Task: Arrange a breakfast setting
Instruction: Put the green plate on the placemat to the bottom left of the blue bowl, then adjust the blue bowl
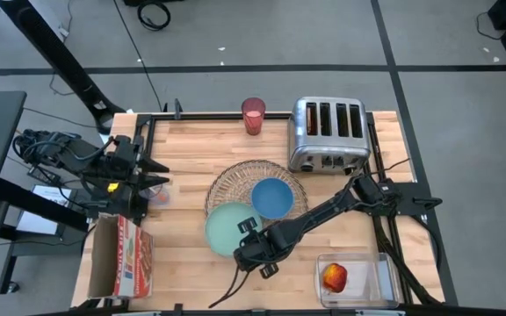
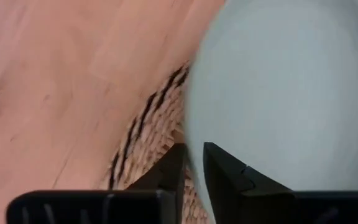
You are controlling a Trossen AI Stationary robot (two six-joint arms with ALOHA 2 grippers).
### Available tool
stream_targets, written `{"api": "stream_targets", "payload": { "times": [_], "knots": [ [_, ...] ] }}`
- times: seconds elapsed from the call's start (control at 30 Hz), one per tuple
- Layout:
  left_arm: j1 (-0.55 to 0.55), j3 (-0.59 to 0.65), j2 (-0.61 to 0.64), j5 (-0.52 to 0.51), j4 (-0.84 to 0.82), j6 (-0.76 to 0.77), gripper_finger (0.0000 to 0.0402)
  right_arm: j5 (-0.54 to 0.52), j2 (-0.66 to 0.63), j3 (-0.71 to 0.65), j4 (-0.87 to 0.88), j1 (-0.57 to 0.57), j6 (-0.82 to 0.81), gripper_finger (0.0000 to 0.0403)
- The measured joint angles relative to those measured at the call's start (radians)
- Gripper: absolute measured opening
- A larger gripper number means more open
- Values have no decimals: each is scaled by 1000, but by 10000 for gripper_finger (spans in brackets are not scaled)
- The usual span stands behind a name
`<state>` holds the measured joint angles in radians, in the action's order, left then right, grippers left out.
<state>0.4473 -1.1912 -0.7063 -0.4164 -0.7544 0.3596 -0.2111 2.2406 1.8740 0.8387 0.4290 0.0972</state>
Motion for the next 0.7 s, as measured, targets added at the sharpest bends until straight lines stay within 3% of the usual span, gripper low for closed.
{"api": "stream_targets", "payload": {
  "times": [0.13,0.27,0.37,0.53,0.7],
  "knots": [
    [0,0,0,0,0,18,130,6,-2,88,81,2,-86,98],
    [0,0,0,0,-2,27,130,-3,-8,186,282,-3,-219,133],
    [0,0,0,0,-7,27,130,-7,-45,184,412,-27,-301,157],
    [0,0,0,1,-8,30,130,-30,-162,80,541,-83,-356,177],
    [0,0,0,1,-27,44,130,117,-294,-128,571,-118,-485,175]
  ]
}}
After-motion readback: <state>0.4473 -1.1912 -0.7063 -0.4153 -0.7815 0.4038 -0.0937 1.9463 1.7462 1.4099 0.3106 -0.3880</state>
